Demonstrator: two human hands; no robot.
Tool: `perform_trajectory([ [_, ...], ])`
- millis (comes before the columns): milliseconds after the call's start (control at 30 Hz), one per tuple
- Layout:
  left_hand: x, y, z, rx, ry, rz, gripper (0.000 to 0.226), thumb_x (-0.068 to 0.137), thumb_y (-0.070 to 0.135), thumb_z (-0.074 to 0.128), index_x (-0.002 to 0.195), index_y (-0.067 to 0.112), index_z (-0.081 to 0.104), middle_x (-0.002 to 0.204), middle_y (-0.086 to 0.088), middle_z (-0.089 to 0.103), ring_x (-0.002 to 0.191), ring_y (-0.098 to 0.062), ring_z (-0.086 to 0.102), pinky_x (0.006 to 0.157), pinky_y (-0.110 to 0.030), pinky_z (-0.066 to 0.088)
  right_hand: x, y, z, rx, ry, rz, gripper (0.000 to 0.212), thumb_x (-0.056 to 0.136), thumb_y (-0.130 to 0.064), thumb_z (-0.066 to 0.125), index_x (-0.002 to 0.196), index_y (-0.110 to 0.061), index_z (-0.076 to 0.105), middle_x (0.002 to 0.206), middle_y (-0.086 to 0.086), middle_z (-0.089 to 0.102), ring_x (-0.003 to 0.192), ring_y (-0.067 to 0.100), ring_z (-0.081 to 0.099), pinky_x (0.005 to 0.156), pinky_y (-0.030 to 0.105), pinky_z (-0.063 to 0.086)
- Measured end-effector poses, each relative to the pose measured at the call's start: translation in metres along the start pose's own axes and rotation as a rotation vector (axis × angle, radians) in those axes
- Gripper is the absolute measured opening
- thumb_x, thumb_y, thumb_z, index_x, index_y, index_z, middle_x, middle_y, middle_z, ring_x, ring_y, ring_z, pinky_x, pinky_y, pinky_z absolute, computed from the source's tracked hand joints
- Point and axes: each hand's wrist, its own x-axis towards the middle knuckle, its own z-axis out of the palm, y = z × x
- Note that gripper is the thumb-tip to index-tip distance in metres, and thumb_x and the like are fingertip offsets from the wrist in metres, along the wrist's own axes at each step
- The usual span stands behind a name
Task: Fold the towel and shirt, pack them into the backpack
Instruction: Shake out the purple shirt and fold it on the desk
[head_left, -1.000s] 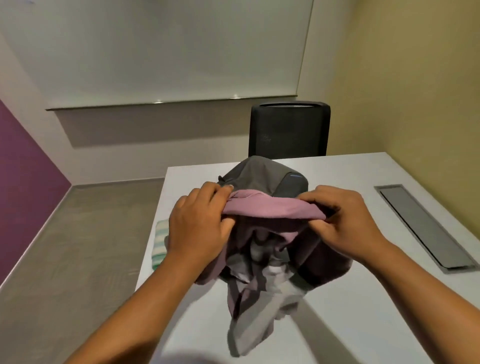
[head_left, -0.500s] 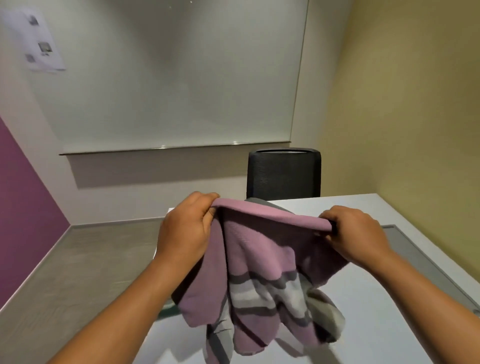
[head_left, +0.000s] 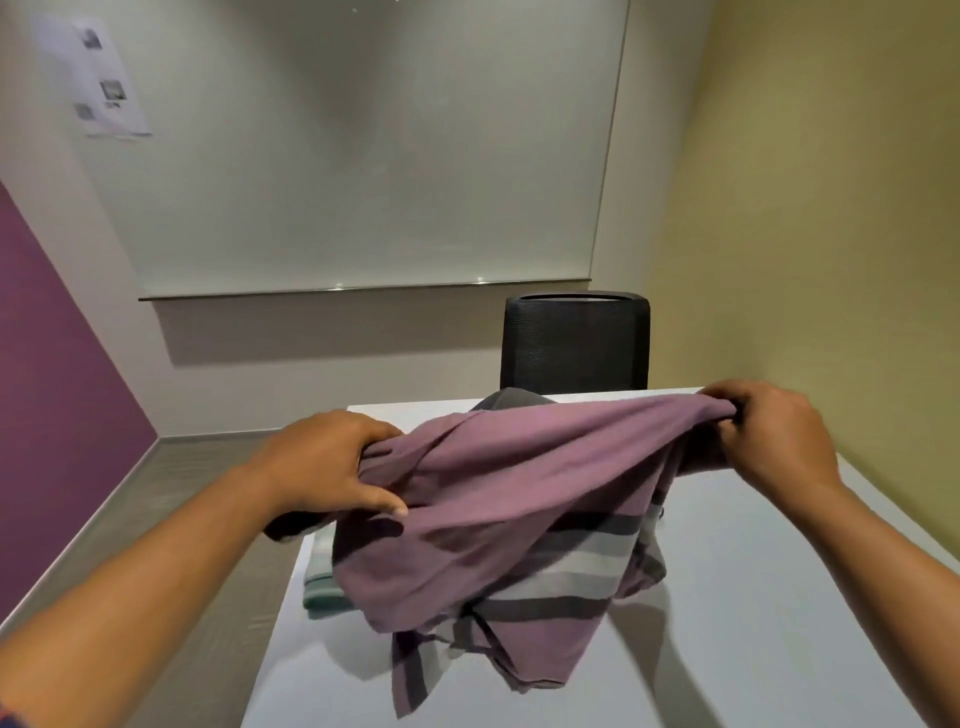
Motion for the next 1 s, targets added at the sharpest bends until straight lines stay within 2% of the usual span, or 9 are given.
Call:
perform_trajectory([
  [133, -0.006, -0.015, -0.006, -0.239, 0.013, -0.091, 0.031, 0.07, 0.058, 0.075, 0.088, 0.034, 0.071, 0.078, 0.018, 0.071, 0.072, -0.004, 0.065, 0.069, -0.036, 0.055, -0.004, 0.003, 0.001, 0.019, 0.038, -0.005, 0.031, 0.078, -0.016, 0.055, 0.099, -0.03, 0.072, 0.092, 0.007, 0.075, 0.081, 0.036, 0.065, 0.069, 0.042, 0.056],
  [200, -0.009, -0.012, -0.01, -0.209, 0.067, -0.119, 0.011, 0.078, 0.043, 0.075, 0.072, 0.038, 0.067, 0.068, 0.017, 0.068, 0.066, -0.006, 0.062, 0.062, -0.035, 0.054, -0.006, -0.001, 0.001, 0.033, 0.039, -0.025, 0.031, 0.077, -0.015, 0.055, 0.098, -0.029, 0.073, 0.09, 0.007, 0.075, 0.08, 0.036, 0.065, 0.068, 0.041, 0.055],
  [300, -0.014, -0.009, -0.018, -0.05, 0.231, -0.176, 0.006, 0.082, 0.034, 0.065, 0.083, 0.04, 0.067, 0.077, 0.016, 0.068, 0.073, -0.015, 0.062, 0.061, -0.033, 0.052, -0.01, -0.004, -0.007, 0.038, 0.051, -0.047, 0.029, 0.078, -0.011, 0.058, 0.097, -0.027, 0.074, 0.088, 0.009, 0.075, 0.078, 0.036, 0.065, 0.066, 0.04, 0.054],
  [433, -0.018, -0.01, -0.018, -0.041, 0.442, -0.173, 0.022, 0.086, 0.023, 0.058, 0.103, 0.034, 0.065, 0.098, 0.011, 0.062, 0.087, -0.022, 0.06, 0.068, -0.036, 0.05, -0.019, -0.005, -0.019, -0.016, 0.083, -0.112, 0.022, 0.076, -0.005, 0.07, 0.091, -0.019, 0.074, 0.088, 0.009, 0.073, 0.077, 0.037, 0.063, 0.06, 0.036, 0.048],
  [533, -0.021, -0.004, -0.019, -0.245, 0.574, -0.213, 0.029, 0.084, 0.006, 0.056, 0.101, 0.028, 0.063, 0.095, 0.003, 0.066, 0.085, -0.028, 0.061, 0.07, -0.038, 0.049, -0.024, -0.007, -0.031, -0.008, 0.109, -0.184, 0.025, 0.068, -0.004, 0.082, 0.082, -0.021, 0.069, 0.082, 0.002, 0.068, 0.07, 0.032, 0.059, 0.055, 0.033, 0.045],
  [600, -0.028, 0.005, -0.028, -0.291, 0.686, -0.223, 0.032, 0.082, 0.006, 0.052, 0.103, 0.026, 0.064, 0.091, 0.0, 0.07, 0.082, -0.031, 0.063, 0.069, -0.037, 0.049, -0.029, -0.008, -0.048, 0.008, 0.15, -0.23, 0.034, 0.058, -0.004, 0.088, 0.079, -0.02, 0.066, 0.079, -0.001, 0.066, 0.067, 0.03, 0.058, 0.054, 0.035, 0.048],
  [733, -0.047, 0.015, -0.071, -0.187, 0.865, -0.11, 0.045, 0.07, 0.01, 0.045, 0.108, 0.022, 0.065, 0.098, -0.005, 0.071, 0.086, -0.033, 0.065, 0.073, -0.042, 0.052, -0.034, -0.01, -0.087, 0.051, 0.242, -0.294, 0.045, 0.051, 0.003, 0.088, 0.081, -0.021, 0.065, 0.083, -0.002, 0.065, 0.071, 0.031, 0.061, 0.057, 0.042, 0.052],
  [867, -0.025, 0.004, -0.125, -0.08, 0.848, -0.071, 0.045, 0.072, 0.028, 0.038, 0.112, 0.034, 0.058, 0.109, -0.003, 0.07, 0.098, -0.036, 0.064, 0.079, -0.052, 0.054, -0.015, -0.029, -0.113, 0.042, 0.339, -0.397, 0.042, 0.05, 0.01, 0.081, 0.08, -0.016, 0.068, 0.083, -0.001, 0.068, 0.074, 0.03, 0.062, 0.06, 0.037, 0.05],
  [1000, 0.026, -0.012, -0.142, -0.008, 0.744, -0.093, 0.043, 0.074, 0.034, 0.038, 0.112, 0.036, 0.058, 0.11, -0.006, 0.071, 0.095, -0.038, 0.064, 0.075, -0.047, 0.053, 0.029, -0.039, -0.093, 0.049, 0.284, -0.38, 0.031, 0.058, 0.005, 0.076, 0.076, -0.019, 0.066, 0.081, -0.001, 0.068, 0.074, 0.029, 0.06, 0.059, 0.036, 0.05],
])
